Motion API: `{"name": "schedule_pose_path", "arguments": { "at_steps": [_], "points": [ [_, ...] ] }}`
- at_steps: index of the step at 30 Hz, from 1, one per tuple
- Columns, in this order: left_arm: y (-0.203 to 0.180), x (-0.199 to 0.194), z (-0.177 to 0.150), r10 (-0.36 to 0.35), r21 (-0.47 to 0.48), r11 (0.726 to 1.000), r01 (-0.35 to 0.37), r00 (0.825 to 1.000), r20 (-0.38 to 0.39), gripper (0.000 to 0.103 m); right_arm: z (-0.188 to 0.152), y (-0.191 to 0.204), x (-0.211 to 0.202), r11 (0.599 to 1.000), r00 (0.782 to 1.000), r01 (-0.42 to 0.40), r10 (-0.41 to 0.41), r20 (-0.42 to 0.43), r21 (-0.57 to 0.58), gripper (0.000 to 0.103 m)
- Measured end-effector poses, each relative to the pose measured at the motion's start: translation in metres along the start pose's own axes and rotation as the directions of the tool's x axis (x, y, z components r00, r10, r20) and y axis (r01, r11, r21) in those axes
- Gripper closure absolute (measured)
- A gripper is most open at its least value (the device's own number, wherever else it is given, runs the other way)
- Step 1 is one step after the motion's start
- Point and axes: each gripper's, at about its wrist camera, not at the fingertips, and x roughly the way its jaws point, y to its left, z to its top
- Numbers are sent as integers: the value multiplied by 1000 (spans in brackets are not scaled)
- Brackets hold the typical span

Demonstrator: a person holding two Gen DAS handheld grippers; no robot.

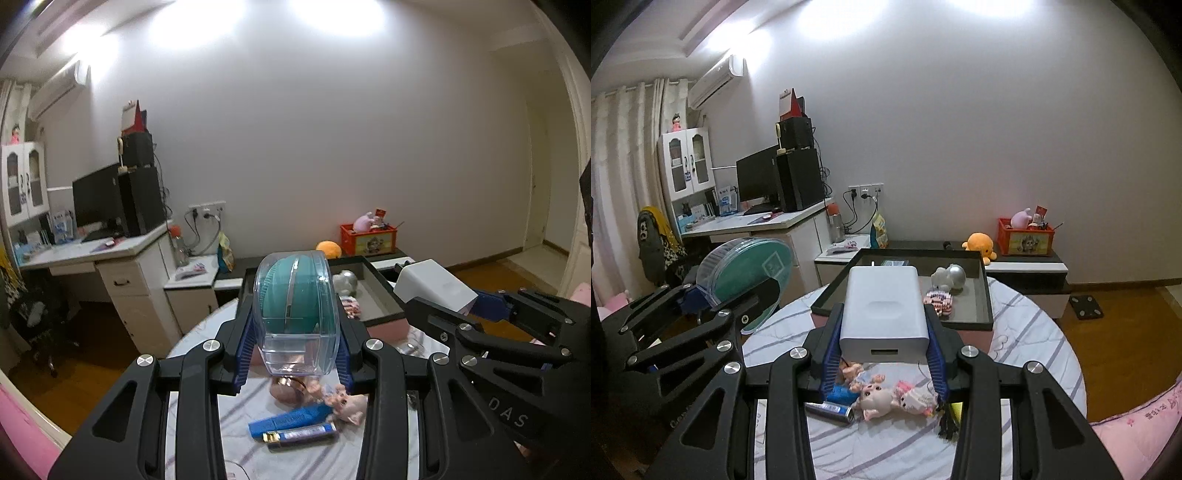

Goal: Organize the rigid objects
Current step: 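Carry the tape dispenser and power adapter over the pink box and release both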

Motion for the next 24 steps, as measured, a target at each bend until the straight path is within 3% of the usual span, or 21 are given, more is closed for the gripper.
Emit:
{"name": "schedule_pose_path", "arguments": {
  "at_steps": [13, 19, 24],
  "points": [
    [5, 75, 20, 30, 55, 998, -28, 998, -46, 65, 17, -14, 62, 1000, 999, -6, 5, -52, -16, 62],
    [23, 143, 22, 28, 41, 999, -24, 993, -118, 65, 27, -29, 116, 1000, 993, 14, -17, -120, -27, 62],
    [39, 200, 7, 55, 32, 998, -49, 974, -220, 65, 20, -41, 168, 999, 976, 25, -32, -214, -37, 62]
  ]
}}
